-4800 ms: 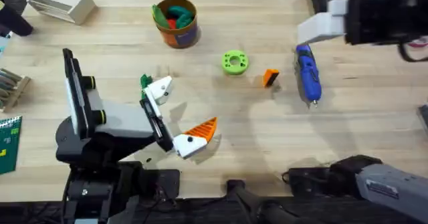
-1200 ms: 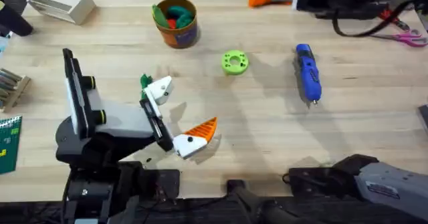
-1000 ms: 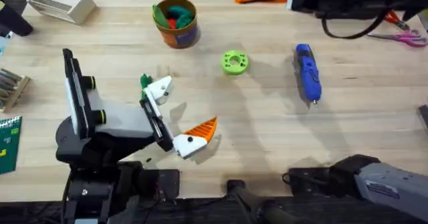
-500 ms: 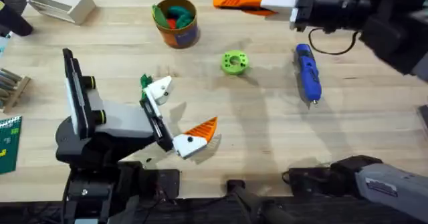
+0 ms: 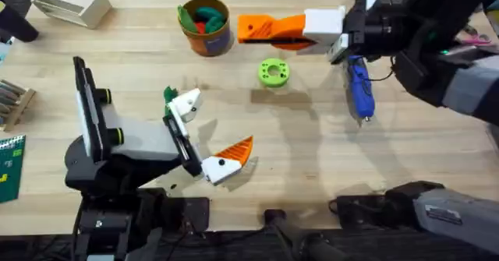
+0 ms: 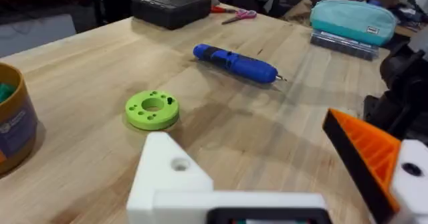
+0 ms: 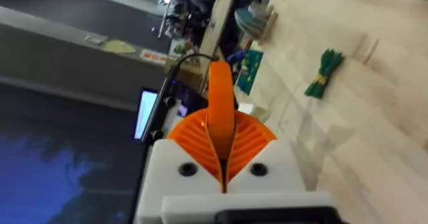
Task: Pick up the gripper from the table and insert it into the empty holder that is missing its gripper. Then pick up a screw, insert it into the mounting hole, and use the screwdriver to tighten it. Finally, clean up the table by picking up the vegetable and placing it into the bucket.
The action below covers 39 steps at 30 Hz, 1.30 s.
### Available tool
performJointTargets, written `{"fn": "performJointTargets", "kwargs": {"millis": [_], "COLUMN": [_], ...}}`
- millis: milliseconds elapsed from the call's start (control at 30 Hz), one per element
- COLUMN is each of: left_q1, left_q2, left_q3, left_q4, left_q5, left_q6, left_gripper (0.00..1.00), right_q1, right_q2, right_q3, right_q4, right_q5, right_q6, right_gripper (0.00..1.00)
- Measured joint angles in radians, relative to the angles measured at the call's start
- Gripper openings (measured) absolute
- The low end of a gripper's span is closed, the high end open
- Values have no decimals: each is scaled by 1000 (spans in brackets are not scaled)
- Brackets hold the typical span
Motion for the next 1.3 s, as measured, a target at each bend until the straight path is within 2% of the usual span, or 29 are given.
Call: {"fn": "performJointTargets", "kwargs": {"millis": [133, 167, 267, 533, 633, 833, 1033, 1300], "left_q1": [0, 0, 0, 0, 0, 0, 0, 0], "left_q2": [0, 0, 0, 0, 0, 0, 0, 0], "left_q3": [0, 0, 0, 0, 0, 0, 0, 0], "left_q4": [0, 0, 0, 0, 0, 0, 0, 0], "left_q5": [0, 0, 0, 0, 0, 0, 0, 0], "left_q6": [0, 0, 0, 0, 0, 0, 0, 0], "left_gripper": [985, 985, 985, 986, 986, 986, 986, 986], "right_q1": [0, 0, 0, 14, 19, 28, 84, 126], "right_q2": [47, 81, 94, 101, 186, 313, 430, 469], "right_q3": [-1, -3, -5, -5, -5, -6, -6, -6], "right_q4": [3, 3, 4, 13, 119, 462, 509, 634], "right_q5": [-85, -150, -218, -266, -302, -340, -345, -345], "right_q6": [32, 42, 42, 42, 74, 244, 349, 419], "right_gripper": [18, 18, 18, 18, 18, 18, 18, 18]}}
